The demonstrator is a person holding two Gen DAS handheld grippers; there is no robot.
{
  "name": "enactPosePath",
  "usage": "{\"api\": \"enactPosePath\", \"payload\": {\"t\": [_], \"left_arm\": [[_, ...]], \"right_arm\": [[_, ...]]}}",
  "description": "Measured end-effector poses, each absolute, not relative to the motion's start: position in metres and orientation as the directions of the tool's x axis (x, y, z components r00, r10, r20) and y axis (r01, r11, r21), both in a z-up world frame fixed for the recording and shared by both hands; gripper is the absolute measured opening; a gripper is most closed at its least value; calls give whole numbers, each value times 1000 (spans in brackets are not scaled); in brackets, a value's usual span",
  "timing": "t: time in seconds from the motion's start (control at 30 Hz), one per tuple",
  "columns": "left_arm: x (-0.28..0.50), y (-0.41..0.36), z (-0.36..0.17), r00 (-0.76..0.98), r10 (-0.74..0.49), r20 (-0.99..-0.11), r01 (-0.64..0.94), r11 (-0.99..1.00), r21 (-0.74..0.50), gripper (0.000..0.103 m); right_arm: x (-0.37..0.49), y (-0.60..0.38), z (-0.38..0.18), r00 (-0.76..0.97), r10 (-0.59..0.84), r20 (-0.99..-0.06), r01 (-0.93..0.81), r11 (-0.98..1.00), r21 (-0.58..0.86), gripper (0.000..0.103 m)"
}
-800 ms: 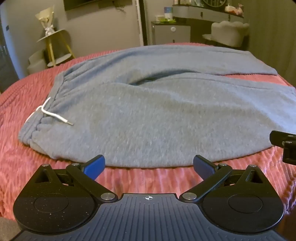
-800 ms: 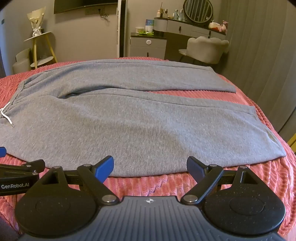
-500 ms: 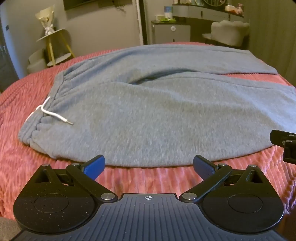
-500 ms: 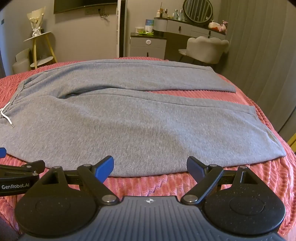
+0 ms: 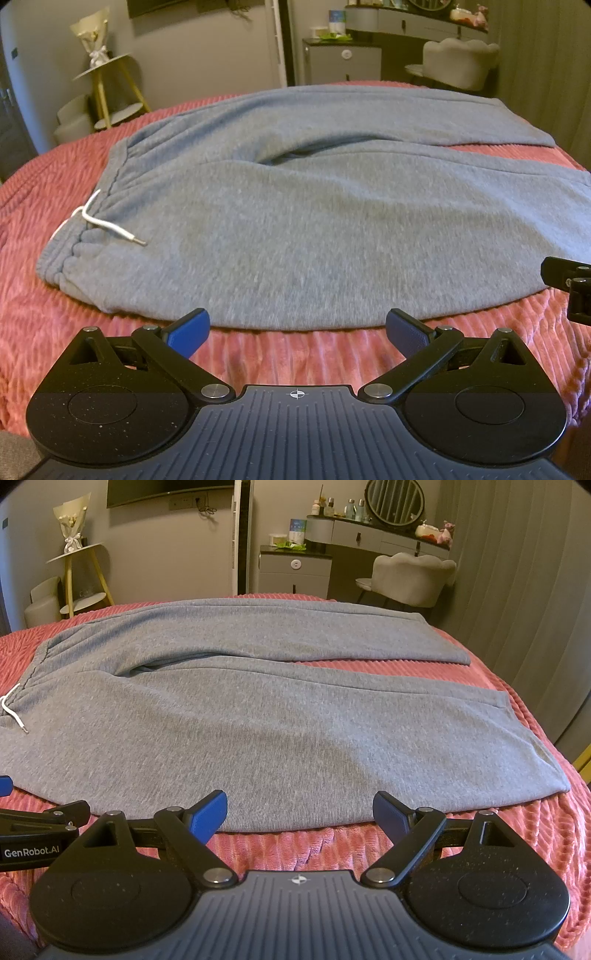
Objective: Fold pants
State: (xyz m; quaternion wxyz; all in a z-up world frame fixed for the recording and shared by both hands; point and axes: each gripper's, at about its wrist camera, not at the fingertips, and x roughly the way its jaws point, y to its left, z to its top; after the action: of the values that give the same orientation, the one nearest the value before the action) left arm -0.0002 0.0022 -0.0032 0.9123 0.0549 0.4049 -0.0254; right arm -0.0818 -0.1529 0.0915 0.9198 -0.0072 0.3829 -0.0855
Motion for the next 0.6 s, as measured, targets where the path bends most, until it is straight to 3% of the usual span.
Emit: {"api": "enactPosePath", "payload": {"t": [0.6], "left_arm": [[0, 3, -5, 661, -2, -751, 91, 993, 78, 103]], "right_arm": [[-81, -155, 91, 693, -164, -703, 149, 985, -83, 86]]}}
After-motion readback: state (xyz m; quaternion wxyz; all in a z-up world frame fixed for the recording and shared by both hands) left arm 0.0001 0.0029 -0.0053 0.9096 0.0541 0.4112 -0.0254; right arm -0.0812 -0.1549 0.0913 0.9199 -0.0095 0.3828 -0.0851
